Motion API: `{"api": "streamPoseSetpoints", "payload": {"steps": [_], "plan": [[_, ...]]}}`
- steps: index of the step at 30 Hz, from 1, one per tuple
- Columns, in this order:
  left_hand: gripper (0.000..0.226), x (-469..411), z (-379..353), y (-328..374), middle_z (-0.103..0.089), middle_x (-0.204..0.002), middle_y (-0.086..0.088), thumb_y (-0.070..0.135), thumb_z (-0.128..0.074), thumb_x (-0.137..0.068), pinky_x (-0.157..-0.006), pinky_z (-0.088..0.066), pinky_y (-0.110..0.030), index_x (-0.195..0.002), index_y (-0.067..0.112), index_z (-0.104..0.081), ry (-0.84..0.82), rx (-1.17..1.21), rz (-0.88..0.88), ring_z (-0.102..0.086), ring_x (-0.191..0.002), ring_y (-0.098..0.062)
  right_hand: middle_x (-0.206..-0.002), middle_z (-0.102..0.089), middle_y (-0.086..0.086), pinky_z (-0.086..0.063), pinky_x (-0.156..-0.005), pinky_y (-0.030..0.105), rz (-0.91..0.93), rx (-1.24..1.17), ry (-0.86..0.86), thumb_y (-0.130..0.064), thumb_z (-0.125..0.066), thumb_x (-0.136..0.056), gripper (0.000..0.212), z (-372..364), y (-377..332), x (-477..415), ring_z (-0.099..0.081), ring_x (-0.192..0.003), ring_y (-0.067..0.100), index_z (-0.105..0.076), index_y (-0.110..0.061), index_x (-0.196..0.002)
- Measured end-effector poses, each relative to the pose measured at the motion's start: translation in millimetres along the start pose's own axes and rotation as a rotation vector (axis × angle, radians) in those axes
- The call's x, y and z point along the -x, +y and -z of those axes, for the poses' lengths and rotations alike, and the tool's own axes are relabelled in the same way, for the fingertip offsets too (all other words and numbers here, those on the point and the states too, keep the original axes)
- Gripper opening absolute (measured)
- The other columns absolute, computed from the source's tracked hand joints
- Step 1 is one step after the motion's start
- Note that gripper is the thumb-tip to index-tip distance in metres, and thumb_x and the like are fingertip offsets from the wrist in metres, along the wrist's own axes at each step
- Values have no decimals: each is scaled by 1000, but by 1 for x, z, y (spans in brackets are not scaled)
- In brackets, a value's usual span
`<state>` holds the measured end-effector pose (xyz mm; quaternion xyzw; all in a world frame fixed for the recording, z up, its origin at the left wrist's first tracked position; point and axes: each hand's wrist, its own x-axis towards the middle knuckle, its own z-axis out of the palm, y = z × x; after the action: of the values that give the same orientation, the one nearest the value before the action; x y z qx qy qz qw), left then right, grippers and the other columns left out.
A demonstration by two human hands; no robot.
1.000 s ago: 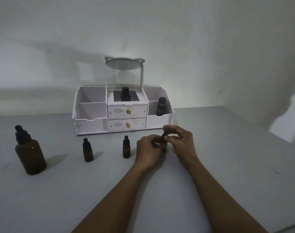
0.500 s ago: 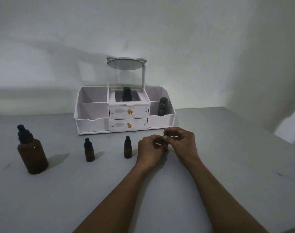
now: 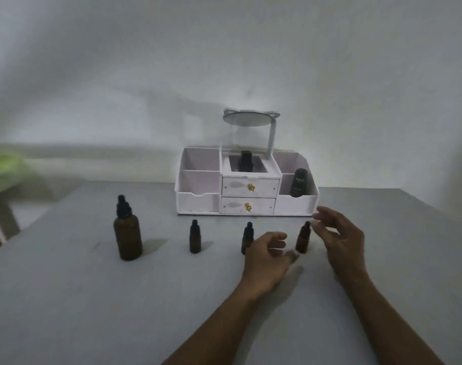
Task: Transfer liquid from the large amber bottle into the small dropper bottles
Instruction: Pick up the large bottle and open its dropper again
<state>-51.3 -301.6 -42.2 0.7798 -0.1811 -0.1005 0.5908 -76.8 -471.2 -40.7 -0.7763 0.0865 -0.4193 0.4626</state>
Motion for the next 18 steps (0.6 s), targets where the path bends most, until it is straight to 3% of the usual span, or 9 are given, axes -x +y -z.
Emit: {"api": "streamPoseSetpoints", "payload": {"steps": [2,4,6,9,12,15,18], "plan": [[38,26,32,0,-67,-116,8,28,-74,-85,-77,-52,-14,-122,28,-63,-26,64,32,-65,-96,-5,-101,-74,10,-51,-75,5,25,24,31,-5,-74,-87,30,0,-12,5,-68,-83,5,-71,-15,-115],[27,53,68,-2,-72,-102,9,21,-73,-86,-73,-55,-15,-113,26,-69,-20,116,40,-70,-87,-6,-93,-74,10,-45,-71,-1,51,56,39,-2,-73,-87,27,-3,-28,12,-65,-76,-9,-73,-15,-111],[17,79,113,-8,-74,-94,9,20,-74,-85,-74,-57,-20,-100,26,-73,52,124,49,-71,-82,-6,-86,-73,9,-46,-68,-1,98,63,-19,-1,-72,-87,24,-16,-50,21,-65,-69,-8,-74,-14,-108],[10,102,179,-30,-74,-89,9,28,-75,-83,-79,-57,-24,-93,26,-75,252,24,11,-70,-79,-6,-91,-73,3,-53,-68,12,172,59,-174,-5,-74,-84,25,-49,-84,35,-65,-67,-1,-71,-21,-104],[7,108,237,-50,-73,-87,14,29,-76,-82,-73,-51,-13,-89,28,-75,566,-117,-48,-66,-79,3,-89,-70,-12,-52,-69,10,238,-12,-355,-7,-74,-84,29,-99,-118,47,-67,-74,3,-67,-31,-98],[20,95,274,-62,-68,-90,16,31,-78,-80,-67,-47,-10,-97,32,-68,693,-159,-87,-64,-81,2,-94,-70,-19,-54,-71,7,294,-97,-500,-14,-75,-85,30,-154,-146,53,-68,-87,-2,-67,-38,-101],[53,69,292,-72,-60,-106,19,44,-82,-72,-69,-49,-15,-119,34,-59,586,-158,-94,-62,-95,-4,-106,-68,-22,-51,-71,5,284,-153,-596,-21,-76,-87,31,-208,-166,56,-64,-97,-7,-66,-36,-113]]}}
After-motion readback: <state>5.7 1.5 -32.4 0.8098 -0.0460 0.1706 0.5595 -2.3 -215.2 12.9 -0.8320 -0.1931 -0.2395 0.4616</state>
